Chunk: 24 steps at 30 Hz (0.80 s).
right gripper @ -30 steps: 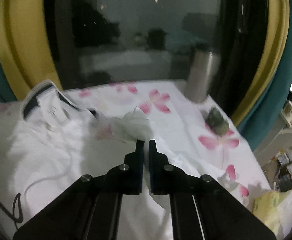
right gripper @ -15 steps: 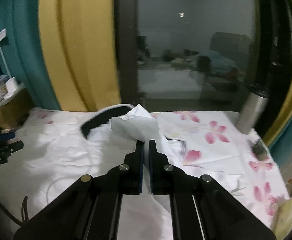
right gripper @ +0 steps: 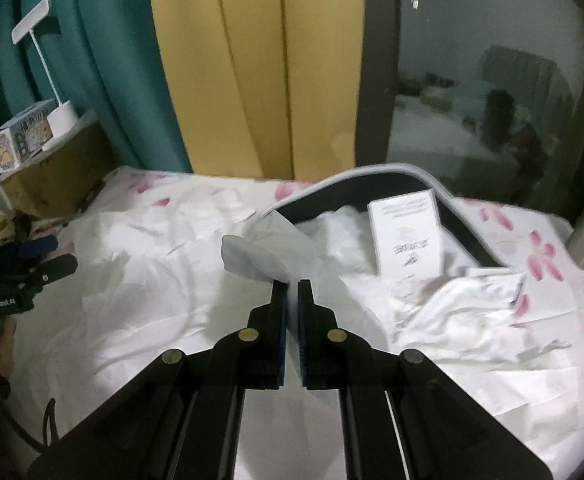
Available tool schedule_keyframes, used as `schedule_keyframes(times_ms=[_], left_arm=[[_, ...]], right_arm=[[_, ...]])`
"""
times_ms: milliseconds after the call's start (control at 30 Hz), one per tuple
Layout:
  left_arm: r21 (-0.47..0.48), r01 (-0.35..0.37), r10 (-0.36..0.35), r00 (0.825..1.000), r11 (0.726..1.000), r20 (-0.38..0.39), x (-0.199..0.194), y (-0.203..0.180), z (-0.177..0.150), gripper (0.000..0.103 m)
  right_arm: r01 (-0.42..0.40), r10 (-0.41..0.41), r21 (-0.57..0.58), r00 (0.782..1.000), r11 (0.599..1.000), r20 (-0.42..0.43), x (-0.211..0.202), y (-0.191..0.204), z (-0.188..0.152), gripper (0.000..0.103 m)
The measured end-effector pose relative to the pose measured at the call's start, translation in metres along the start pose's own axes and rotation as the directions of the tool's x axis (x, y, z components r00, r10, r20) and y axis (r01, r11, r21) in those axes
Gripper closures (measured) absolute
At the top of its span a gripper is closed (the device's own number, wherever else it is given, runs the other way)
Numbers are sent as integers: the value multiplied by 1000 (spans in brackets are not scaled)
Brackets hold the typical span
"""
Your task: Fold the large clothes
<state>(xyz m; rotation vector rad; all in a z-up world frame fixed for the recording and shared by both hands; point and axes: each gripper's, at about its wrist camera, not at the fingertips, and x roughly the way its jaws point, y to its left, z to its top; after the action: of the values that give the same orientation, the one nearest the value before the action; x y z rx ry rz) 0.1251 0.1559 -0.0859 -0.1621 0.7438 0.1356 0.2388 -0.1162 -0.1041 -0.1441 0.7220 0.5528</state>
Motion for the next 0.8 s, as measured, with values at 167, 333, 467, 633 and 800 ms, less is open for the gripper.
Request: schedule_keyframes(times_ms=[167,333,467,633,800], left_arm=[[0,-16,15,999,1000,-28,13,13,4,16],[12,-58,59,997,998,-45,28,28,12,16],[37,-77,78,996,996,-52,44,38,24,16],[99,-11,17,998,995,-64,66,28,48,24],[149,64,-45,991,987,-125,107,4,59,24]], right_arm=[[-55,59,36,992,998,-112,28,1,-8,92],[-85,89,33,990,996,-114,17,7,-12,44],[-58,61,29,993,998,-97,-3,1,-17,44],[35,-29,70,996,997,-82,-29,-25,-30,44],[209,-193,140,974,968,-122,-55,-70,-56,44]])
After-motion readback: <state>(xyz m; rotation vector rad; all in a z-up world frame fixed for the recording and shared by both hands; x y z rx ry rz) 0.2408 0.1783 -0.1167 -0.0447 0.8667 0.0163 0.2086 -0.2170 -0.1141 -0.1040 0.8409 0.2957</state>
